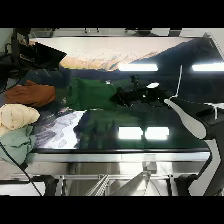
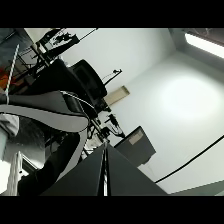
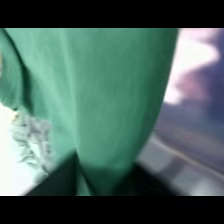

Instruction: Fold the shirts.

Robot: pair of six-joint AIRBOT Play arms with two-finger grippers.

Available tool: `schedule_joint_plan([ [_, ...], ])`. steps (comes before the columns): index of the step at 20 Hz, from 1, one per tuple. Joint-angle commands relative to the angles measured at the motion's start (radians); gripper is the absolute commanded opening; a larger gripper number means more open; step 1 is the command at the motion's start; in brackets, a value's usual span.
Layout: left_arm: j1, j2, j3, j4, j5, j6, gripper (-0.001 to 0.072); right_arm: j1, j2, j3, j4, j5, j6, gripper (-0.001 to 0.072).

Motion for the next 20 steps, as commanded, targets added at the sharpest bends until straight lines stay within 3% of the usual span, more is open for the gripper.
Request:
schedule_joint_plan([
  [1, 0.001, 0.001, -0.001, 0.000, -0.008, 0.001, 0.0011, 0.021, 0.005, 0.047, 0.138, 0.054, -0.085, 0.0017],
  [4, 0.001, 0.001, -0.001, 0.001, -0.008, 0.001, 0.0010, -0.075, 0.152, 0.047, 0.089, 0.071, -0.078, 0.0015],
  [9, 0.000, 0.000, -0.001, 0.049, -0.005, 0.002, 0.0011, -0.463, 0.527, 0.047, -0.273, 0.130, 0.220, 0.0015],
  [14, -0.008, 0.000, -0.001, 0.127, 0.026, 0.002, 0.0010, -0.948, 0.742, 0.047, -0.432, 0.335, 0.291, 0.0015],
  [17, -0.035, 0.000, -0.001, 0.124, 0.027, 0.018, 0.0011, -1.189, 0.802, 0.045, -0.706, 0.454, 0.312, 0.0015],
  [20, -0.079, 0.000, -0.001, 0.124, 0.027, 0.036, 0.0011, -1.345, 0.818, -0.006, -1.045, 0.473, 0.346, 0.0015],
])
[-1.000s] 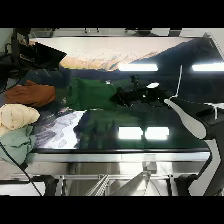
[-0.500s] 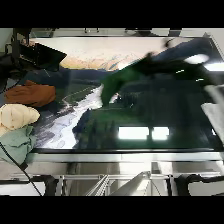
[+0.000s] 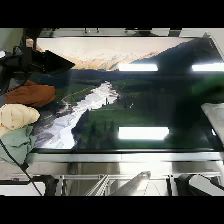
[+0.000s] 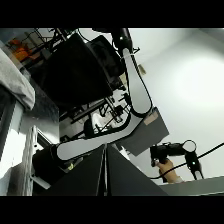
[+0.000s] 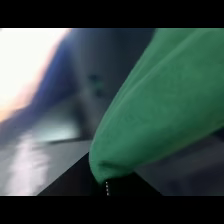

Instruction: Fold the shirts.

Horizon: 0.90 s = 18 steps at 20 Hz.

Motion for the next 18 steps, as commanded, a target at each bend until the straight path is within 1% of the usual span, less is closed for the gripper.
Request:
schedule_joint_plan([
  [1, -0.049, 0.000, 0.000, 0.008, 0.020, 0.017, 0.0011, -0.210, 0.040, -0.082, -0.445, 0.063, 0.076, 0.0015],
  [3, -0.088, 0.000, 0.000, 0.007, 0.019, 0.017, 0.0011, -0.274, 0.044, -0.195, -0.600, 0.060, 0.120, 0.0015],
  [4, -0.104, 0.000, 0.000, 0.007, 0.020, 0.017, 0.0011, -0.301, 0.044, -0.255, -0.633, 0.050, 0.122, 0.0016],
  [7, -0.143, 0.000, 0.000, 0.007, 0.019, 0.017, 0.0011, -0.386, 0.043, -0.472, -0.666, -0.022, 0.122, 0.0029],
  [8, -0.152, 0.000, 0.000, 0.008, 0.020, 0.017, 0.0011, -0.413, 0.035, -0.529, -0.667, -0.053, 0.121, 0.0209],
  [9, -0.158, 0.000, 0.000, 0.007, 0.019, 0.016, 0.0010, -0.437, 0.019, -0.559, -0.669, -0.070, 0.122, 0.0513],
  [10, -0.160, 0.000, 0.000, 0.007, 0.019, 0.016, 0.0010, -0.454, 0.000, -0.563, -0.669, -0.063, 0.121, 0.0585],
  [12, -0.159, 0.000, 0.000, 0.007, 0.019, 0.015, 0.0011, -0.466, -0.017, -0.544, -0.666, -0.035, 0.122, 0.0584],
  [14, -0.152, 0.000, 0.000, 0.006, 0.021, 0.015, 0.0010, -0.449, -0.017, -0.490, -0.603, -0.016, 0.117, 0.0572],
  [15, -0.146, 0.000, 0.000, 0.006, 0.034, 0.015, 0.0009, -0.432, -0.017, -0.461, -0.551, -0.008, 0.113, 0.0435],
  [16, -0.138, 0.000, 0.000, 0.006, 0.054, 0.015, 0.0001, -0.402, -0.013, -0.434, -0.440, -0.008, 0.082, 0.0016],
  [18, -0.112, 0.001, 0.013, 0.012, 0.092, -0.016, -0.0001, -0.323, 0.017, -0.417, -0.127, -0.023, -0.032, 0.0017],
])
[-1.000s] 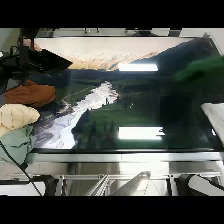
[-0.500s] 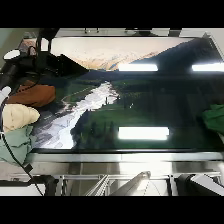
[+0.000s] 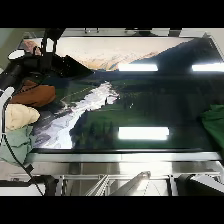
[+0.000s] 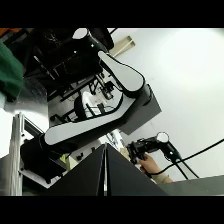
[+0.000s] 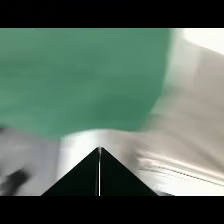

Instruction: Fold the shirts.

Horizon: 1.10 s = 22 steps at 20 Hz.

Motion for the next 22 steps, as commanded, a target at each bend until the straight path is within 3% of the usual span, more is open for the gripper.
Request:
schedule_joint_plan([
  [1, 0.041, 0.002, 0.031, 0.032, 0.063, -0.051, -0.0002, 0.125, 0.040, 0.034, 0.481, -0.005, -0.159, 0.0017],
  [3, 0.069, 0.035, 0.066, 0.174, 0.115, -0.095, -0.0002, 0.275, 0.088, 0.032, 0.647, 0.005, -0.223, 0.0017],
  [6, 0.047, 0.191, -0.077, 0.402, 0.204, -0.131, -0.0001, 0.586, 0.203, -0.061, 0.623, -0.040, -0.224, 0.0017],
  [12, -0.096, 0.574, -0.780, 0.447, 0.426, -0.106, 0.0001, 1.193, 0.441, -0.507, 0.596, -0.278, -0.203, 0.0017],
  [15, -0.109, 0.680, -0.975, 0.435, 0.502, -0.113, 0.0021, 1.279, 0.455, -0.531, 0.597, -0.306, -0.194, 0.0017],
  [22, -0.027, 0.830, -1.018, 0.436, 0.501, -0.141, 0.0020, 1.279, 0.452, -0.531, 0.597, -0.302, -0.193, 0.0018],
])
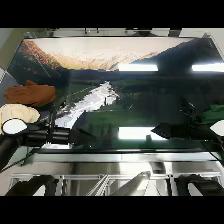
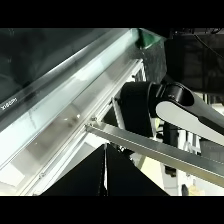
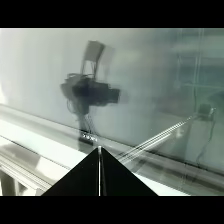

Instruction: Fold the shirts.

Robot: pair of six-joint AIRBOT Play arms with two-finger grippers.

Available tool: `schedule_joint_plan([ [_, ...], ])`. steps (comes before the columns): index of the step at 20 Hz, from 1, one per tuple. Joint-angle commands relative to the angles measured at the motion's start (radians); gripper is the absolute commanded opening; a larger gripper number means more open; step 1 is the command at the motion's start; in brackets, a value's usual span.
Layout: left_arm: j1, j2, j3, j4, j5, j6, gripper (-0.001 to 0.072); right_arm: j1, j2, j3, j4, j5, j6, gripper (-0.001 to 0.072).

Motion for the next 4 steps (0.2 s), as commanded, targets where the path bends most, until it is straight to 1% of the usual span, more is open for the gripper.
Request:
schedule_joint_plan([
  [1, 0.035, 0.078, -0.026, 0.004, 0.014, -0.020, 0.0020, 0.013, 0.003, -0.006, 0.002, -0.008, 0.000, 0.0018],
  [4, 0.050, 0.109, -0.026, 0.003, -0.003, -0.027, 0.0020, 0.013, 0.003, -0.006, 0.002, -0.008, 0.000, 0.0018],
])
